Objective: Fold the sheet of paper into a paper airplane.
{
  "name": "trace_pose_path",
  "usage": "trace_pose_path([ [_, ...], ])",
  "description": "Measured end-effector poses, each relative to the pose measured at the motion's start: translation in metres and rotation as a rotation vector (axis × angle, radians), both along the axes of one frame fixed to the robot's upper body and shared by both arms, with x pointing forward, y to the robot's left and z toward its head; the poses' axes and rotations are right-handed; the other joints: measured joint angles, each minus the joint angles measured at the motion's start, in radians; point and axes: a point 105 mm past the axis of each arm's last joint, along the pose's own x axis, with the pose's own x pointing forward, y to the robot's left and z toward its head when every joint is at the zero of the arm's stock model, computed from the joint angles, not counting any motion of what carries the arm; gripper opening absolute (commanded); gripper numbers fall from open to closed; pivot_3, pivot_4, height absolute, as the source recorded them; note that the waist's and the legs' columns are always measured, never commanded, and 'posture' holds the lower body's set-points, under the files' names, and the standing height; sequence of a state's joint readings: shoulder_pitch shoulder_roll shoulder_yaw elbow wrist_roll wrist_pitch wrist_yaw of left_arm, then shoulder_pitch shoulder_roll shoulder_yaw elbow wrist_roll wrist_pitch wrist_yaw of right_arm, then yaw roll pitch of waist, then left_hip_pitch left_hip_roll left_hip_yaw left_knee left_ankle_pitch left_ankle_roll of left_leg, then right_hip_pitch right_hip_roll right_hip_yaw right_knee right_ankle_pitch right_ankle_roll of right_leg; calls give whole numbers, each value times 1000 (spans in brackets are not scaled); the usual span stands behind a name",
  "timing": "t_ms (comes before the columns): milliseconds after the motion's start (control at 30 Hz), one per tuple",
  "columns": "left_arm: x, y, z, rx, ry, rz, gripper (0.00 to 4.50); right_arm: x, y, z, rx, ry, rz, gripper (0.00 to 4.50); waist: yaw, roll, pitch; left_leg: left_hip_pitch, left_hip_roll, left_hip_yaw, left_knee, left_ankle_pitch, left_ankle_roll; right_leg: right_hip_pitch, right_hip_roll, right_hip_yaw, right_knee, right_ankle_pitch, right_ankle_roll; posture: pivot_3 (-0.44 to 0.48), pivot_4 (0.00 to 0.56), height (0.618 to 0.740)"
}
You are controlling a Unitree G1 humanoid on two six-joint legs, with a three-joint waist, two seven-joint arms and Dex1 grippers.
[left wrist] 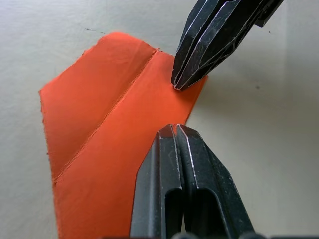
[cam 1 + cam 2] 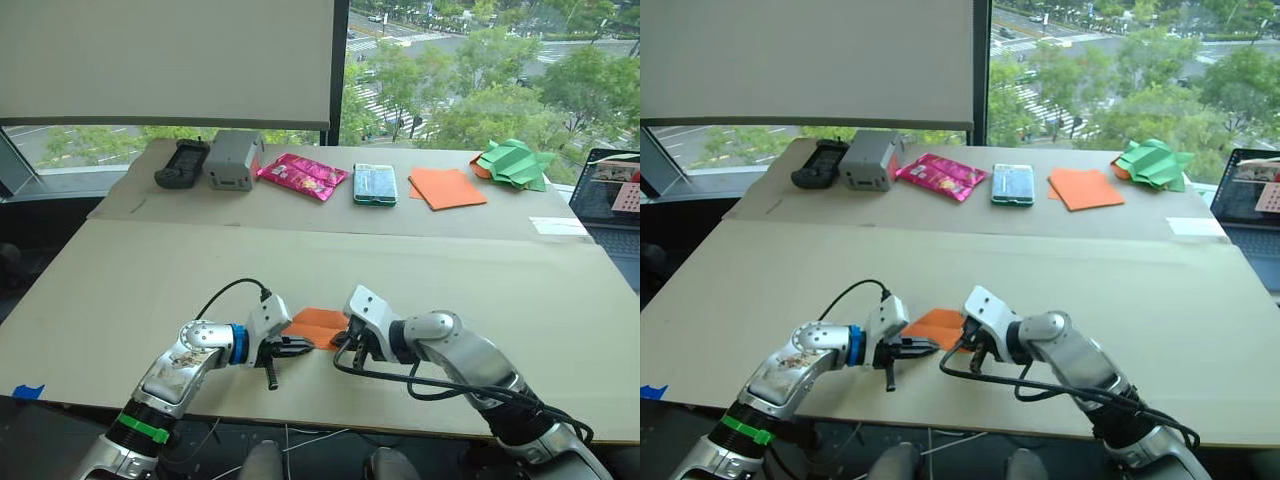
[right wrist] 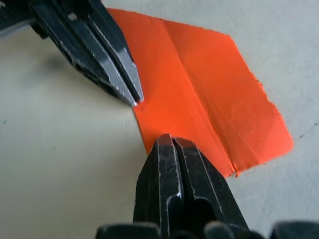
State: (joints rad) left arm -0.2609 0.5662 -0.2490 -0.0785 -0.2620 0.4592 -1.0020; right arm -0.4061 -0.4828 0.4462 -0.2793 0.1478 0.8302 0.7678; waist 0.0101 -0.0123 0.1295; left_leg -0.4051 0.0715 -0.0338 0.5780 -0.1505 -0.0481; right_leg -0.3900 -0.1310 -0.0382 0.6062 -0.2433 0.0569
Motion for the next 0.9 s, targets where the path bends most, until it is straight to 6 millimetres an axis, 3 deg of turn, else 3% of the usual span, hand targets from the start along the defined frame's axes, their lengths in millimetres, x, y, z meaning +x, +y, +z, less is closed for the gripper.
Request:
trace_pose_path([
  [200, 6, 17, 3, 10, -3, 51, 120, 0, 0, -5, 4, -9, -12, 25, -1, 0, 0, 1, 0, 0, -1, 0, 0, 0, 0, 0, -2, 0, 0, 0, 150, 702],
  [500, 6, 13, -1, 26, -22, 42, 120, 4, 3, 1, 103, 50, -66, 25, -1, 0, 0, 0, 0, 0, -2, 0, 0, 0, 0, 0, -2, 0, 0, 0, 150, 702],
  [667, 5, 11, -2, 46, -59, 17, 120, 18, -13, 9, 153, 85, -157, 1613, 3, 1, 0, 0, 0, 0, -2, 0, 0, 0, 0, 0, -3, 0, 0, 0, 150, 702],
  [900, 3, 9, -4, 86, -100, -12, 120, 32, -26, 10, 221, 153, -257, 1613, 2, 2, -1, 0, 0, 0, -2, 0, 0, 0, 0, 0, -3, 0, 0, 0, 150, 702],
])
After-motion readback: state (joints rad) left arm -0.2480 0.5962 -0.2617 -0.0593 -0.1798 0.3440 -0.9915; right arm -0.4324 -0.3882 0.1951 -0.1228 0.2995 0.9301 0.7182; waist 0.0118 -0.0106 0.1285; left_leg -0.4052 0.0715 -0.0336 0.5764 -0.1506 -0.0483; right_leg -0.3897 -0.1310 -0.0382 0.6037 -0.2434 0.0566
